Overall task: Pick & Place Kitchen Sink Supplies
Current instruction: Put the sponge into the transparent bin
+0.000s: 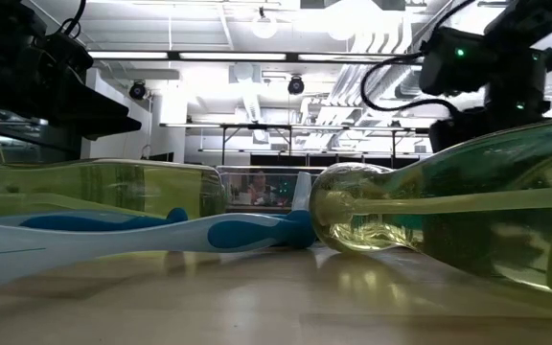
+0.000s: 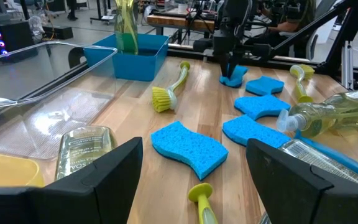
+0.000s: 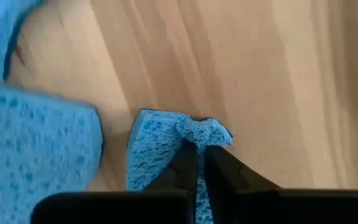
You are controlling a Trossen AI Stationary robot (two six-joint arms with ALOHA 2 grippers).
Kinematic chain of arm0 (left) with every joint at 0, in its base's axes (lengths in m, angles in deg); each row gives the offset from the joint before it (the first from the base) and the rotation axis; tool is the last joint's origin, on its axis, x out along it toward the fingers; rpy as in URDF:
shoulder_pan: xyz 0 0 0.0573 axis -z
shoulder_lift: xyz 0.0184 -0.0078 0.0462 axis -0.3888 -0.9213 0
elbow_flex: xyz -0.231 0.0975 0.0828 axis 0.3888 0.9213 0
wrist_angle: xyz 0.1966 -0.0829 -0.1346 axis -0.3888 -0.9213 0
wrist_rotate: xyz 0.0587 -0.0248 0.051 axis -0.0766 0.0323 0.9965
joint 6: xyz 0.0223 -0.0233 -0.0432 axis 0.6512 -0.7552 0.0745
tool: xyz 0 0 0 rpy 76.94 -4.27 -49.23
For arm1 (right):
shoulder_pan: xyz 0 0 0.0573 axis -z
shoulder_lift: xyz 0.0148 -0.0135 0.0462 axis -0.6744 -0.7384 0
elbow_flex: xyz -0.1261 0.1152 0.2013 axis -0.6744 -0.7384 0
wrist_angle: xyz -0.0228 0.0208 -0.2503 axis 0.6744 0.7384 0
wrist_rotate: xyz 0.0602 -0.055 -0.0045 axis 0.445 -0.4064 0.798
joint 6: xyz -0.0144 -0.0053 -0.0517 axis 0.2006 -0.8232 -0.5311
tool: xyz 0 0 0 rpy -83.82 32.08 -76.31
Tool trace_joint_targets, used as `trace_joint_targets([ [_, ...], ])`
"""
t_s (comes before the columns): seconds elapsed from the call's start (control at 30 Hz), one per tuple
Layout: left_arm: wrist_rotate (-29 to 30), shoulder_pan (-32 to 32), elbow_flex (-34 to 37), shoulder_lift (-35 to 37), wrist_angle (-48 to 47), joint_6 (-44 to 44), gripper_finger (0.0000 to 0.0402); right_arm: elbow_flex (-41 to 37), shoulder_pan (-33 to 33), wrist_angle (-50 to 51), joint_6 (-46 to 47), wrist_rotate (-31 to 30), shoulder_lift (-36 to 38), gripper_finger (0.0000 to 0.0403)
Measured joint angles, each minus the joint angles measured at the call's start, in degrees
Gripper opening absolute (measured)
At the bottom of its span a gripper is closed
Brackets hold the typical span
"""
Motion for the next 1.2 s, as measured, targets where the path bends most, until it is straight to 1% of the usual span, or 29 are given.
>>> trace_joint_targets([
  [0.17, 0.0, 0.0, 0.0, 0.0, 0.0, 0.0, 0.0280, 6.1, 0.0, 0.8, -0.1, -1.9, 0.0, 0.0004],
  [0.37, 0.0, 0.0, 0.0, 0.0, 0.0, 0.0, 0.0280, 15.3, 0.3, 2.0, -5.0, -6.7, 0.0, 0.0002],
  [0.57, 0.0, 0.0, 0.0, 0.0, 0.0, 0.0, 0.0280, 23.5, 3.2, 2.8, -10.8, -10.3, -1.9, 0.0002],
  [0.7, 0.0, 0.0, 0.0, 0.0, 0.0, 0.0, 0.0280, 28.0, 5.7, 1.7, -14.0, -14.9, -4.7, 0.0002],
  [0.83, 0.0, 0.0, 0.0, 0.0, 0.0, 0.0, 0.0280, 30.7, 8.3, -2.9, -16.8, -18.3, -7.6, 0.0003],
  [0.97, 0.0, 0.0, 0.0, 0.0, 0.0, 0.0, 0.0280, 31.6, 10.4, -10.0, -20.4, -22.4, -10.6, 0.0002],
  [1.07, 0.0, 0.0, 0.0, 0.0, 0.0, 0.0, 0.0280, 31.6, 11.6, -16.8, -24.8, -27.1, -13.1, 0.0005],
  [1.2, 0.0, 0.0, 0.0, 0.0, 0.0, 0.0, 0.0280, 31.6, 12.8, -26.8, -33.9, -33.7, -17.0, 0.0004],
])
